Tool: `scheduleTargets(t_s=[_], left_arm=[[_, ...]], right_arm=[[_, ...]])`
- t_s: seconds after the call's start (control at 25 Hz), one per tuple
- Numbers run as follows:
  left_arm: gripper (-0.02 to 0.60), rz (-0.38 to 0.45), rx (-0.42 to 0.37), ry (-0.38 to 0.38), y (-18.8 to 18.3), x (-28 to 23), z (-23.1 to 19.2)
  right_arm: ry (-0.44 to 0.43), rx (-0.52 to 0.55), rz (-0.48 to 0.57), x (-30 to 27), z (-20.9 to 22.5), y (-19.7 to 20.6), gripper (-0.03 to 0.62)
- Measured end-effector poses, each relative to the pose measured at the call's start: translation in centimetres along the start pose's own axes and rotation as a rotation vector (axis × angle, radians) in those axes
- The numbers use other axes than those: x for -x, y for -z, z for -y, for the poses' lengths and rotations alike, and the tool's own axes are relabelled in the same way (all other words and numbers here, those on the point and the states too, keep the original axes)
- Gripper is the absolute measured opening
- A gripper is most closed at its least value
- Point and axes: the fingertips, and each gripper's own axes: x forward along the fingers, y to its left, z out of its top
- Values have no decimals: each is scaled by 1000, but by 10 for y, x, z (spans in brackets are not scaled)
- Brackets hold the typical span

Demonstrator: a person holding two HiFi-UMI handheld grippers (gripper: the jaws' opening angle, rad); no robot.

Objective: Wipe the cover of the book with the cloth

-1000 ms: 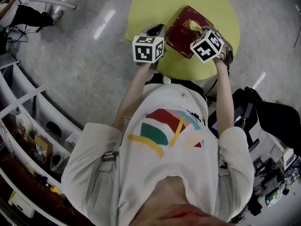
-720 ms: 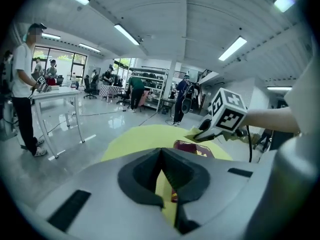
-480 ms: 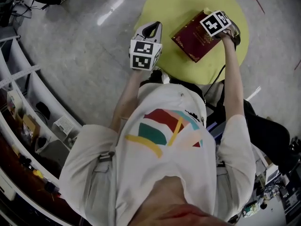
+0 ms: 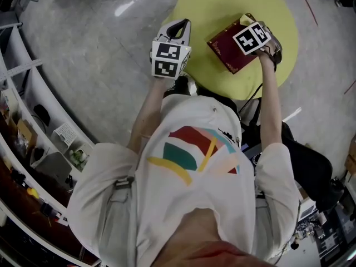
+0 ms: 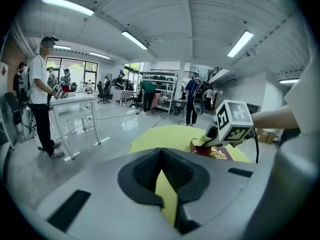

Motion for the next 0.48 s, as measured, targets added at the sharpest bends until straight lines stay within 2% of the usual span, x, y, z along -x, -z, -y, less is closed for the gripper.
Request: scheduleTargets(t_s=[0.12,0.28,0.48], left_arm=[[15,8,8,-2,0,1,-1],[15,20,22,-6,-3,2,-3],[15,28,30,-9,-4,6,-4]], right_arm=[[-22,23,14,7,-27,-4,31],[-40,113,28,18,-67,-13,31],[-167,83,78,40,-122,-25,31]])
